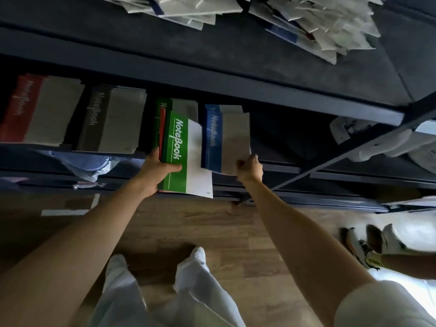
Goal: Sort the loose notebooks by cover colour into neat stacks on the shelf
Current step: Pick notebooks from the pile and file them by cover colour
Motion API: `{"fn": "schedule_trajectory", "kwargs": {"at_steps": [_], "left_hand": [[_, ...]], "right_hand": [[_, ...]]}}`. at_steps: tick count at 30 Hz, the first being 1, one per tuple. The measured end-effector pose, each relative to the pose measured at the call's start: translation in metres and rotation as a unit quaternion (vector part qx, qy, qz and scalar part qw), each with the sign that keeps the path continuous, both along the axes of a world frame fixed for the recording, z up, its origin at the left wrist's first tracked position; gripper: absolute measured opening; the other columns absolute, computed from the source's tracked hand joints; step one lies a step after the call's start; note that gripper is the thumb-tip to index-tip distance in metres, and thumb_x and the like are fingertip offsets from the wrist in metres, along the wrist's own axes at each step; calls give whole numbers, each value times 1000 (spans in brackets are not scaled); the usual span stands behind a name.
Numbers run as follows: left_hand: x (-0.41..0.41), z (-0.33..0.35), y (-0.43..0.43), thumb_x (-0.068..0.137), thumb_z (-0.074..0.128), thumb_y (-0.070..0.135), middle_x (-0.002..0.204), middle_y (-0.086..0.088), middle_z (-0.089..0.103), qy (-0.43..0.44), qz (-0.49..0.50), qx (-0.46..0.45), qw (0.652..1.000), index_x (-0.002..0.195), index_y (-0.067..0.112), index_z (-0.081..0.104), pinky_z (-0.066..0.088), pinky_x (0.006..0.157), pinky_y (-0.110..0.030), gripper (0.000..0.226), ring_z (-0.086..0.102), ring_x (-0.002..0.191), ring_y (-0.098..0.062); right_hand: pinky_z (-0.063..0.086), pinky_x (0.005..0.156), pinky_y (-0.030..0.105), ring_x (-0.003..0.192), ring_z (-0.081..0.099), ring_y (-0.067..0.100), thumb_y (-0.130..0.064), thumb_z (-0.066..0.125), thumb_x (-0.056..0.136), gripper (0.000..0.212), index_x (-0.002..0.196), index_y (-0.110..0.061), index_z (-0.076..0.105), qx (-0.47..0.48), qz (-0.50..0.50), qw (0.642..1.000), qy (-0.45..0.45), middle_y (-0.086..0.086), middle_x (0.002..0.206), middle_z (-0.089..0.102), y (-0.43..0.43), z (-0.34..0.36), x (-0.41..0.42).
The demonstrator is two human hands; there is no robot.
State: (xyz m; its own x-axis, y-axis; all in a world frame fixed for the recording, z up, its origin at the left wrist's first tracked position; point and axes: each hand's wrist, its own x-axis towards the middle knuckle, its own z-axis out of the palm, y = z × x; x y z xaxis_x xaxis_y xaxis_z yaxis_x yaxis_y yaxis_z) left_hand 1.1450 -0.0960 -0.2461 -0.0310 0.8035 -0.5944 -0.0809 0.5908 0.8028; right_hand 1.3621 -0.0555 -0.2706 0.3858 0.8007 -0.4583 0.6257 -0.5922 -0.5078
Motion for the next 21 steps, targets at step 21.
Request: {"fn": "schedule_trajectory", "kwargs": {"at_steps": [21], "left_hand": [[-15,2,-10,85,50,-14,107,-4,56,18,96,-37,995,132,18,44,45,70,-33,58,54,98,-22]], "right_hand": [[37,71,32,105,60,32,-34,44,99,40,128,-7,39,-25,91,977,-189,14,116,62,28,-5,5]]}}
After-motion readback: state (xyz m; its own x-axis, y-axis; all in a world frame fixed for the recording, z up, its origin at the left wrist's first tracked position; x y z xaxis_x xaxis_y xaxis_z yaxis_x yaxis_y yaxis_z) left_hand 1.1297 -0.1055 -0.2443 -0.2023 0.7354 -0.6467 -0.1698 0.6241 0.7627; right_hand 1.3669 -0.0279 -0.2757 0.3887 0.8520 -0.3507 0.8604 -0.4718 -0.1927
